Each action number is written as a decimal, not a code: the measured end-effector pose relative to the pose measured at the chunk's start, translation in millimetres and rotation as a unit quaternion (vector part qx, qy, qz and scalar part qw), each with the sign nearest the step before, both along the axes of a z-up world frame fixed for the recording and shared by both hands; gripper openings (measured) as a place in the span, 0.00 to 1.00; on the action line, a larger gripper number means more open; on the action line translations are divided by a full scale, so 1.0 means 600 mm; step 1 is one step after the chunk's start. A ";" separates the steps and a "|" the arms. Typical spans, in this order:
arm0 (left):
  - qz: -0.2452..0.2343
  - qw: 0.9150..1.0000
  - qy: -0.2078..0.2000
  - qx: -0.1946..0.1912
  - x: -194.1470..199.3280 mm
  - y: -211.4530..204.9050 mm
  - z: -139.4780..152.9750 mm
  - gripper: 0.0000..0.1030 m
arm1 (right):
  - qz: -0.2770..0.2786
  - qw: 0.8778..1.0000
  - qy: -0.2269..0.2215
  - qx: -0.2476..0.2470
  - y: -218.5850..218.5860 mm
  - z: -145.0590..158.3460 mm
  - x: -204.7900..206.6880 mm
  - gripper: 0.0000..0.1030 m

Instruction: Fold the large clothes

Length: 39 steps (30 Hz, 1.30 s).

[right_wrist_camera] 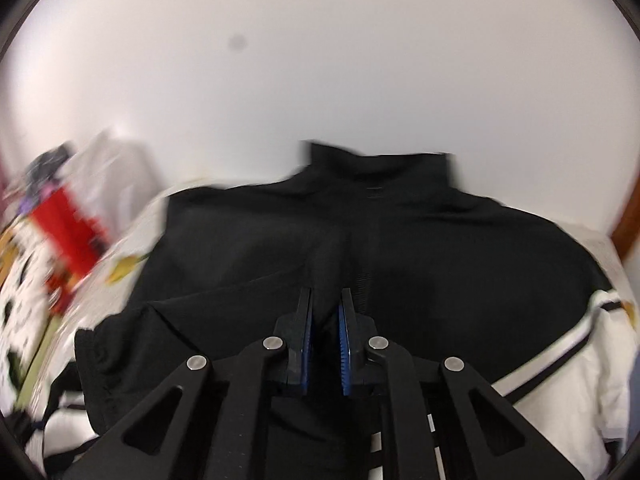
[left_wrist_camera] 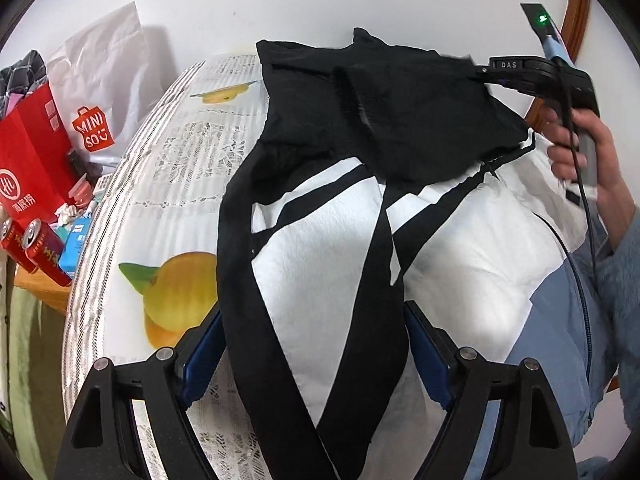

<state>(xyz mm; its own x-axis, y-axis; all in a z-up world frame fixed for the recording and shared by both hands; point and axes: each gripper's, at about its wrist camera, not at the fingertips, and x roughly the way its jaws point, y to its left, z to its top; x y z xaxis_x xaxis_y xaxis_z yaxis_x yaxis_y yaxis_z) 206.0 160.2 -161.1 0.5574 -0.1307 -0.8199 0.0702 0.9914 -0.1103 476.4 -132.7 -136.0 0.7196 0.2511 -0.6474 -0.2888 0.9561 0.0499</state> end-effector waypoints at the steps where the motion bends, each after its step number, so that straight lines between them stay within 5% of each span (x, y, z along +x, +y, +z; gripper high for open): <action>1: 0.001 1.000 -0.001 0.001 0.003 0.001 0.000 0.80 | -0.018 1.000 -0.001 -0.009 -0.007 -0.001 0.010 0.12; 5: 0.002 1.000 -0.011 -0.003 0.003 0.006 0.011 0.80 | -0.038 0.999 0.004 -0.036 -0.018 -0.001 0.006 0.39; 11: 0.008 1.000 -0.020 -0.017 -0.002 0.017 0.022 0.80 | 0.084 0.993 -0.007 -0.077 0.073 -0.015 -0.106 0.64; 16: 0.008 0.999 -0.024 -0.027 -0.018 0.022 0.032 0.80 | 0.200 0.973 0.008 -0.117 0.177 -0.061 -0.195 0.66; 21: 0.010 0.999 -0.019 -0.034 -0.034 0.029 0.032 0.80 | 0.227 0.960 0.015 -0.163 0.240 -0.100 -0.206 0.66; 24: 0.013 0.999 -0.013 -0.041 -0.040 0.035 0.030 0.80 | 0.215 0.960 0.034 -0.173 0.252 -0.116 -0.185 0.62; 26: 0.011 0.999 -0.015 -0.036 -0.044 0.035 0.031 0.80 | 0.213 0.963 0.041 -0.163 0.254 -0.117 -0.177 0.27; 27: 0.011 0.999 -0.016 -0.033 -0.045 0.034 0.032 0.80 | 0.219 0.963 0.051 -0.147 0.252 -0.113 -0.175 0.18; 33: 0.011 0.999 -0.029 -0.036 -0.046 0.033 0.047 0.80 | 0.185 0.982 0.010 -0.036 0.163 -0.017 -0.179 0.12; 39: 0.023 0.998 -0.044 -0.048 -0.036 0.028 0.063 0.80 | 0.059 0.997 -0.048 0.033 -0.012 0.069 -0.156 0.12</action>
